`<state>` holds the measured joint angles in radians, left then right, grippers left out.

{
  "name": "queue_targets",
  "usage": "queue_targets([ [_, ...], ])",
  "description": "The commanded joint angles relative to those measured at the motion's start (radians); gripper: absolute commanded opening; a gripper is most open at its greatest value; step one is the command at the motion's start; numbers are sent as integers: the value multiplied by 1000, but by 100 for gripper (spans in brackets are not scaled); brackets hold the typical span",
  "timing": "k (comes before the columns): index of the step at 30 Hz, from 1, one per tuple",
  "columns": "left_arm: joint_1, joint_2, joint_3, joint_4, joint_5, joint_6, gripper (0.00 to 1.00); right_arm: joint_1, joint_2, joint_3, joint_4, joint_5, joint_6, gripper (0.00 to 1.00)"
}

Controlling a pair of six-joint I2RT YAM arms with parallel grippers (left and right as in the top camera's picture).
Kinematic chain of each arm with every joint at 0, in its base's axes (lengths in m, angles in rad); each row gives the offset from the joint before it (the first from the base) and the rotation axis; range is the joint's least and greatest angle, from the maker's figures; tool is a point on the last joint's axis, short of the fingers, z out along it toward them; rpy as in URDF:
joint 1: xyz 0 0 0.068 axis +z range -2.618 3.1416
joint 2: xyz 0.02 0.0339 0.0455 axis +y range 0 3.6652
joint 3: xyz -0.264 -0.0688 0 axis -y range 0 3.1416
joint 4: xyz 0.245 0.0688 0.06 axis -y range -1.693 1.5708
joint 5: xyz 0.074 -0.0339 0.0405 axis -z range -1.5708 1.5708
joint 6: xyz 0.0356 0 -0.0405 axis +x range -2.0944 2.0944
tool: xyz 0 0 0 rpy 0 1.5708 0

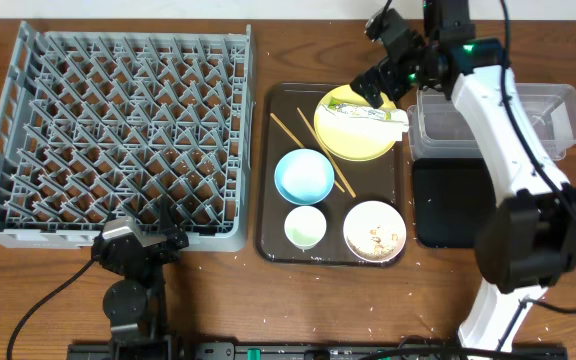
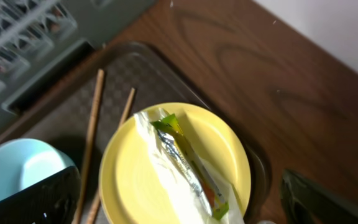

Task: Sort waste into correct bins and load items into the dishwasher
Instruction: 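Reach the right gripper to the wrapper and tissue on the yellow plate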

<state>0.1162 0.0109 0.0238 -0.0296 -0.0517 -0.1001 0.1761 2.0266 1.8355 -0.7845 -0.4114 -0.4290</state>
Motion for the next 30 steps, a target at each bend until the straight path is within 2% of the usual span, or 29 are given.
queue_targets([
  [1,3,-6,-20,-38,-9,11,93,19,76,21,5,19,-72,96],
  [7,3,-6,-20,-38,-9,11,93,54,198,21,8,123,-109,87],
  [11,3,-6,-20,-38,-9,10,93,75,249,21,12,134,-111,84],
  [16,3,-6,-20,-38,-9,10,93,97,312,21,22,237,-111,79],
  [18,3,-6,-20,-38,-9,11,93,101,333,21,23,264,-111,74],
  [21,3,-6,-20,-38,-9,11,93,103,349,20,22,266,-102,59],
  [22,3,-6,-20,-38,-9,11,93,103,349,19,22,266,-100,50],
  [23,3,-6,-20,-38,-9,11,93,103,349,19,23,266,-98,29],
  [24,3,-6,-20,-38,-9,11,93,103,348,20,25,266,-95,24],
  [25,3,-6,-20,-38,-9,11,93,103,344,20,29,267,-82,11],
  [26,3,-6,-20,-38,-9,11,93,103,342,20,33,269,-68,4],
  [27,3,-6,-20,-38,-9,11,93,103,340,23,34,274,-42,1],
  [30,3,-6,-20,-38,-9,11,93,103,301,51,25,277,75,1],
])
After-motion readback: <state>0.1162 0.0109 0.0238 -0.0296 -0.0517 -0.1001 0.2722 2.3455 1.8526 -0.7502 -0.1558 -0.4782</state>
